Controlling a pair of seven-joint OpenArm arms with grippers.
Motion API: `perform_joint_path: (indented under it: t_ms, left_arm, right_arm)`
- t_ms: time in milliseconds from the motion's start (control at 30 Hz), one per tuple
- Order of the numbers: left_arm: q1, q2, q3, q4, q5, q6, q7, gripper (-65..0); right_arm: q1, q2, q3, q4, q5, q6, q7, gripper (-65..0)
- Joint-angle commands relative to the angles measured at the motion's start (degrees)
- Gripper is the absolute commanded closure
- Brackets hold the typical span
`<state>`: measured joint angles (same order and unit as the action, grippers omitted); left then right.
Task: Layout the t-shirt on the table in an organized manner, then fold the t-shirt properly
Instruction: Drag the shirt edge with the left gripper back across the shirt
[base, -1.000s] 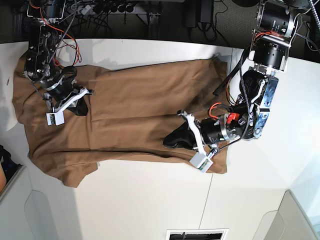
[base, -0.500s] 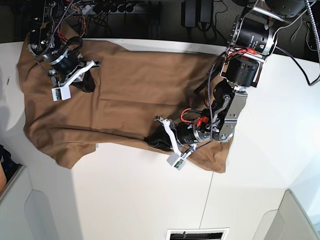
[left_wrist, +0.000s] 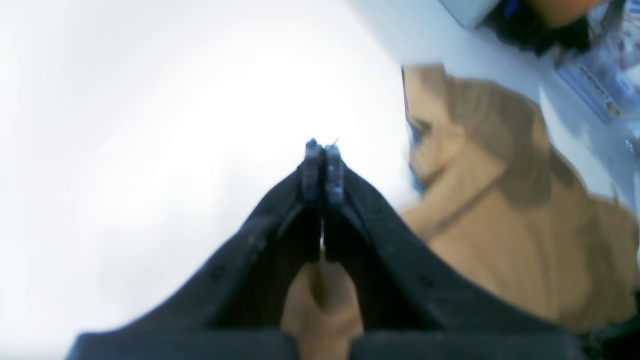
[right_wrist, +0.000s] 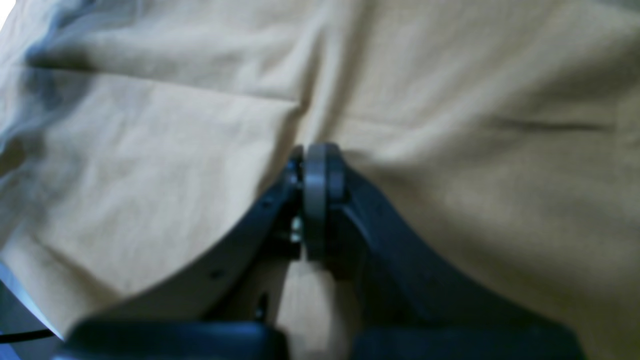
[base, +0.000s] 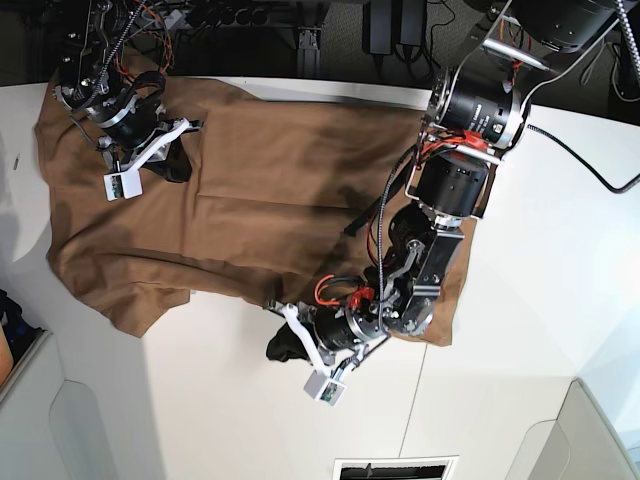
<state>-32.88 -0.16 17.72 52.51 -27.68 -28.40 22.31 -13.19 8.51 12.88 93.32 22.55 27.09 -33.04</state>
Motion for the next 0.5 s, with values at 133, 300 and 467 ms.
perform_joint_path:
  t_ms: [133,300,467]
  left_arm:
    - [-2.29,-0.96,-0.17,1.01,-0.81,-0.07,8.63,0.0]
    - [-0.5,-7.1,-0.17,3.21,-7.43,-2.97,16.33,0.0]
    - [5.49,-16.09,-0.17,12.9,-13.88,-5.27,17.86,0.0]
  right_arm:
    - [0.87,0.2,1.18,0.9,-0.66,-0.04,1.7,0.0]
    - [5.81,0.2,4.7,1.49,-1.36,-0.04,1.99,0.0]
    - [12.81,0.35,7.76,0.66,-4.66,-0.09,1.97,0.0]
